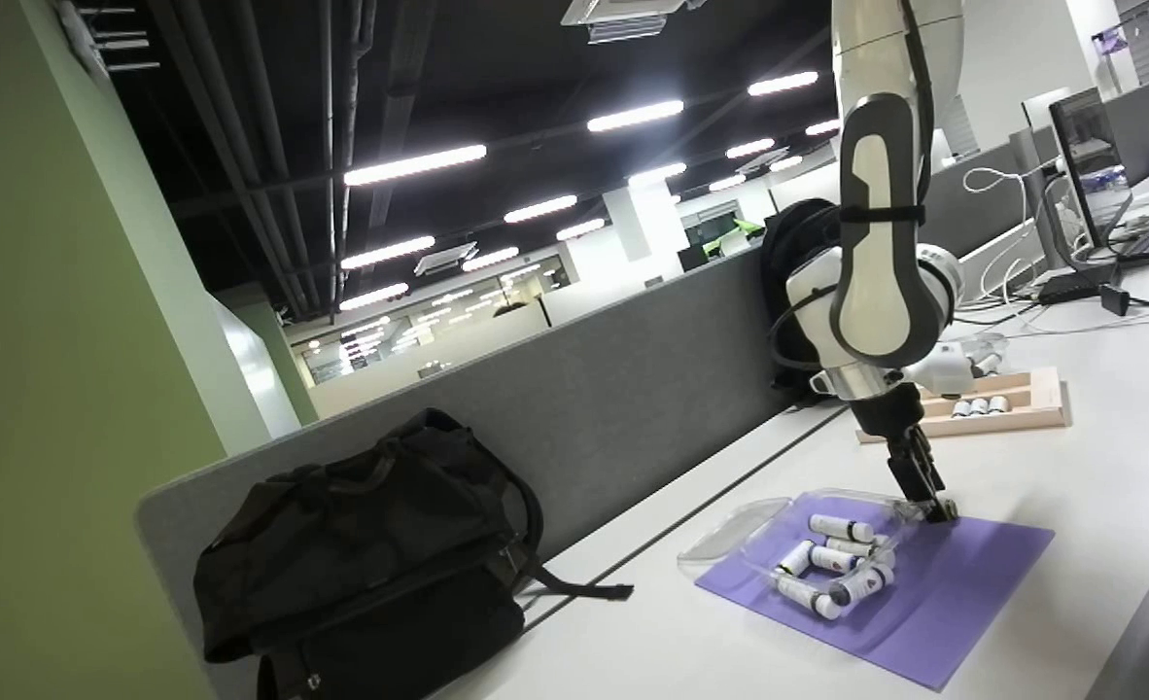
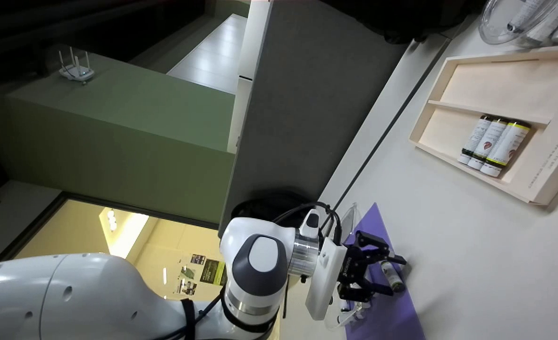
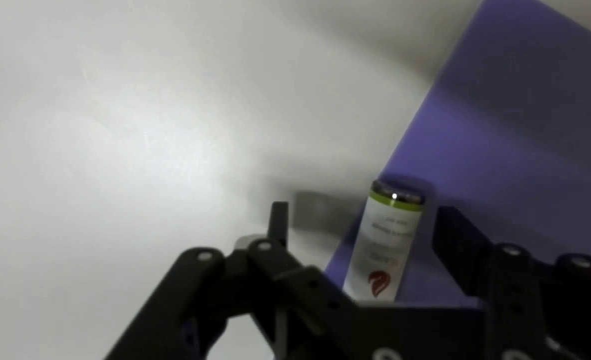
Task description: Put the bottle on the table inside the colourless bowl
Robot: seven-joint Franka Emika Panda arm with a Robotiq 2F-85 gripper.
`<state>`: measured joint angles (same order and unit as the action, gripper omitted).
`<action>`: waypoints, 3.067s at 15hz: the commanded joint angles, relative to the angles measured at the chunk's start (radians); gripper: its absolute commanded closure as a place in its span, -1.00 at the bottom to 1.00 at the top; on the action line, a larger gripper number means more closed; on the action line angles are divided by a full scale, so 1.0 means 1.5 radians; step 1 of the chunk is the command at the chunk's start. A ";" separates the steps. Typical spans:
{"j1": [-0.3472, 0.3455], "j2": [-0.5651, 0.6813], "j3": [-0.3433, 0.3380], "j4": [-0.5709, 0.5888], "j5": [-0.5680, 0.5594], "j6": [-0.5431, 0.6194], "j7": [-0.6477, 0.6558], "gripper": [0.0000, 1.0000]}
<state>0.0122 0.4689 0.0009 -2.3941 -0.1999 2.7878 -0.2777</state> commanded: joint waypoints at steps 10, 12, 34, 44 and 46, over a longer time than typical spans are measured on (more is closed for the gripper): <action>-0.023 -0.108 0.025 -0.001 0.041 -0.111 0.010 0.86; -0.011 -0.174 0.014 0.004 0.037 -0.183 0.025 0.86; 0.001 -0.319 0.027 0.034 0.240 -0.386 -0.153 0.45; 0.005 -0.286 0.031 0.059 0.244 -0.376 -0.158 0.86; 0.010 -0.261 0.037 0.072 0.246 -0.361 -0.159 0.86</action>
<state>0.0121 0.0170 0.0516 -2.3404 0.1612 2.2347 -0.5158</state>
